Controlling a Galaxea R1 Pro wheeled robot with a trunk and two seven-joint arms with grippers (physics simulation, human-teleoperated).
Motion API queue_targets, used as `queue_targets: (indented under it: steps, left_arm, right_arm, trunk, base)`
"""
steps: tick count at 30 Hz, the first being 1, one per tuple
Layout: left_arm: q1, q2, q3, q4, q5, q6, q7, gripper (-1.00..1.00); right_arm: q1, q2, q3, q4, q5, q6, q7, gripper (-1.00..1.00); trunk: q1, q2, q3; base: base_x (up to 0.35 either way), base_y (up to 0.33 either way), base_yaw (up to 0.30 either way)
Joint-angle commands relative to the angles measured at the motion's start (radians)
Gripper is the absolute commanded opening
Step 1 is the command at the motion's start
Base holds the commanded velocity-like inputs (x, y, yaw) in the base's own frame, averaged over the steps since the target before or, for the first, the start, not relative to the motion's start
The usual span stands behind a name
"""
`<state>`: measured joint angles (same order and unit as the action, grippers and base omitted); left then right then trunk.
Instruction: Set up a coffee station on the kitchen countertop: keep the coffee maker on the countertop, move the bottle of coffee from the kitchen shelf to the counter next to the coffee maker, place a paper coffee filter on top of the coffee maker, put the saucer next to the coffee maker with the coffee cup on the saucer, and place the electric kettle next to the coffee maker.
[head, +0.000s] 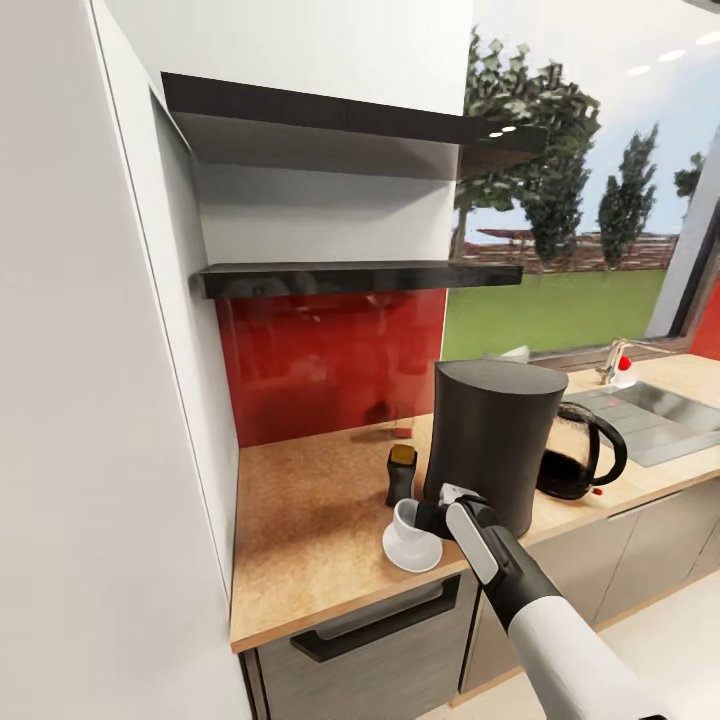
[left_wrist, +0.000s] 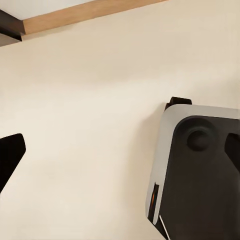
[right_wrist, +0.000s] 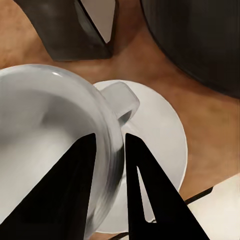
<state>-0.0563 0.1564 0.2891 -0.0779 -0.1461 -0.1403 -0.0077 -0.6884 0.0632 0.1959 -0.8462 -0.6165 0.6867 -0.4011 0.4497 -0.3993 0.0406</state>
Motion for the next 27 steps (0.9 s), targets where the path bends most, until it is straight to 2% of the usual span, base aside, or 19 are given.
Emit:
queue_targets:
  steps: [1, 12, 16, 27]
  left_arm:
    - [0.000, 0.000, 0.008, 0.001, -0.010, -0.004, -0.001, 1.00]
    - [0.000, 0.001, 0.008, 0.001, -0.010, -0.004, -0.001, 1.00]
    - [0.000, 0.002, 0.008, 0.001, -0.010, -0.004, -0.001, 1.00]
    - [0.000, 0.001, 0.008, 0.001, -0.010, -0.004, -0.002, 1.00]
  right_arm:
    - [0.000, 0.000, 0.002, 0.000, -0.013, 0.000, -0.007, -1.00]
    - [0.000, 0.000, 0.000, 0.044, -0.012, -0.007, -0.007, -1.00]
    - [0.000, -0.002, -0.001, 0.050, -0.010, -0.032, -0.008, -1.00]
    - [0.000, -0.002, -0.001, 0.050, -0.009, -0.035, -0.009, -1.00]
  trunk:
    - [0.000, -0.001, 0.000]
    - [0.000, -0.001, 0.000]
    - [0.000, -0.001, 0.000]
    - [0.000, -0.001, 0.000]
  base:
    - [0.000, 0.000, -0.023]
    - [0.000, 0.000, -0.002]
    - [0.000, 0.000, 0.000]
    - [0.000, 0.000, 0.000]
